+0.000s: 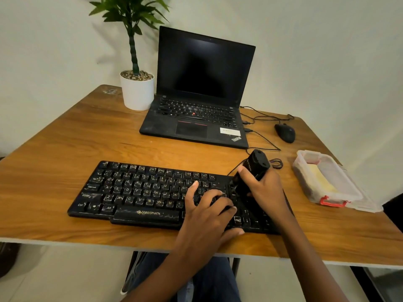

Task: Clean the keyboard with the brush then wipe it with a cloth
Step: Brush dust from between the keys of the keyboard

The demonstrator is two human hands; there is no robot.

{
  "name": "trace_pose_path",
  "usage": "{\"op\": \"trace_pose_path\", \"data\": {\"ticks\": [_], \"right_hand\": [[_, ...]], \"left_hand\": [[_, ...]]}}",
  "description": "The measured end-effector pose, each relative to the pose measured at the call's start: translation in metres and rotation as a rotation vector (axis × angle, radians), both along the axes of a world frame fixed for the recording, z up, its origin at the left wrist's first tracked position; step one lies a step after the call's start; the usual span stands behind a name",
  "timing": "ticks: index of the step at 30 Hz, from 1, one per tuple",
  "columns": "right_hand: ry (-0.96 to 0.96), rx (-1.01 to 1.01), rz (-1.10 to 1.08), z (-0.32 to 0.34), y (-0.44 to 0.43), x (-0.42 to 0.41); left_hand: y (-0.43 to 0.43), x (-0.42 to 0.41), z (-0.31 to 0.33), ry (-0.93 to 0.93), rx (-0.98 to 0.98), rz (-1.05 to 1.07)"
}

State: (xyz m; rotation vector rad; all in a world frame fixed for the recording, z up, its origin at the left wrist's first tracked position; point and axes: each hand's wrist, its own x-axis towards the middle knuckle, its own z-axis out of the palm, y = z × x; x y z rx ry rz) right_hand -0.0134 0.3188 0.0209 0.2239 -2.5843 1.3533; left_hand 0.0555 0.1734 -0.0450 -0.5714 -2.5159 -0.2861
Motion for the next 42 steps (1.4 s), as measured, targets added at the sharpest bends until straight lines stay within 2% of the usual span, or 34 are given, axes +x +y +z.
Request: {"op": "trace_pose_path", "data": {"ticks": [4,7,11,16,22,25,30,38,42], "right_hand": [[-0.114,-0.014,0.039,0.009,0.011,0.003],[-0.046,0.054,-0.001,0.011,0.009,-0.007],[0.018,-0.014,0.008,0.001,-0.007,-0.006],[-0.069,-0.044,0.019,0.000,0.000,0.004],[0.112,0.119,-0.083,0.005,-0.015,-0.010],[0.115,0.054,-0.064,0.001,-0.017,-0.007],[-0.043,-0.045,-0.026,-0.002,-0.003,0.012],[0.153,0.008,-0.090,0.004,-0.020,-0.010],[0.077,-0.022,-0.051,0.002,-0.008,0.001]], "left_hand": [[0.000,0.000,0.001,-0.011,0.000,-0.002],[0.000,0.001,0.002,-0.012,-0.003,-0.004],[0.000,0.001,0.001,-0.006,-0.002,-0.005],[0.000,0.001,0.001,0.001,0.013,-0.002],[0.000,0.001,0.002,0.014,0.022,-0.009],[0.000,0.001,0.001,0.007,0.026,-0.007],[0.001,0.000,0.000,0.013,0.025,-0.003],[0.001,0.000,0.000,0.030,0.030,-0.008],[0.001,0.000,0.000,0.033,0.041,-0.007]]}}
